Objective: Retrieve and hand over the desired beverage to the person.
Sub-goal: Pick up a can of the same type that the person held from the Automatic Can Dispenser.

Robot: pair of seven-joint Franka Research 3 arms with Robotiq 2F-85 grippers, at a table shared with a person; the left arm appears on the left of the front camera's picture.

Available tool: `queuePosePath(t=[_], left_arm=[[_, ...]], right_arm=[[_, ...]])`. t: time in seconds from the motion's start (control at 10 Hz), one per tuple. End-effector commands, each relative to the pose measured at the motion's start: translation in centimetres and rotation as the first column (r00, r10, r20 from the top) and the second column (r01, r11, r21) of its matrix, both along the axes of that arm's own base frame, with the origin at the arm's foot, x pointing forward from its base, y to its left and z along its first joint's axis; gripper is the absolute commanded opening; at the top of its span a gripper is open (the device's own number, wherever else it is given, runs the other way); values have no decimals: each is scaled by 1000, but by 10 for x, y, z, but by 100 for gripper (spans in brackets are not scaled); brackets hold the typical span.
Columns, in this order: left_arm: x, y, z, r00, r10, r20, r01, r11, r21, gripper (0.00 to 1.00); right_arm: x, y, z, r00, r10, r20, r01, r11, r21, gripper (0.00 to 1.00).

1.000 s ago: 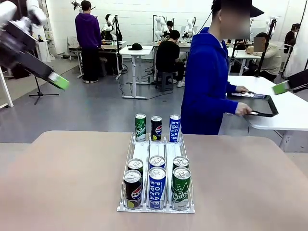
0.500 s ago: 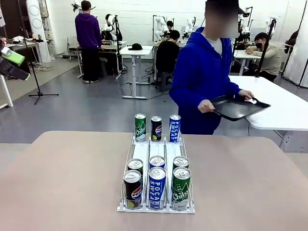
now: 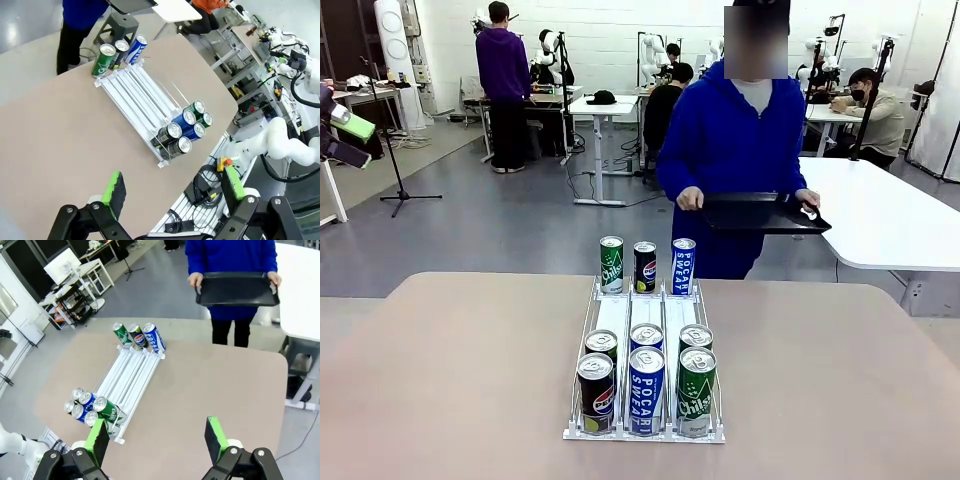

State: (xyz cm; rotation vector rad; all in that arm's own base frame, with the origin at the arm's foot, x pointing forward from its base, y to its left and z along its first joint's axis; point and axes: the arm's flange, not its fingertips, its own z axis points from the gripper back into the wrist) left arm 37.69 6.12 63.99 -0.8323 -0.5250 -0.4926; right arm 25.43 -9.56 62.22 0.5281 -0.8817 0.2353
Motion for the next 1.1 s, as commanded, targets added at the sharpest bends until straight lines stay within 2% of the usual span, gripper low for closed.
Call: queuePosePath(t=[0.0, 1.0], left_arm=[[2, 5, -2, 1000, -18, -15, 17, 1000, -22, 100], [2, 5, -2, 1000, -18, -15, 17, 1000, -22, 100]], right_arm=[[-1, -6, 0, 1000, -9, 9, 9, 1000, 17, 100], [-1, -6, 0, 1000, -9, 9, 9, 1000, 17, 100]])
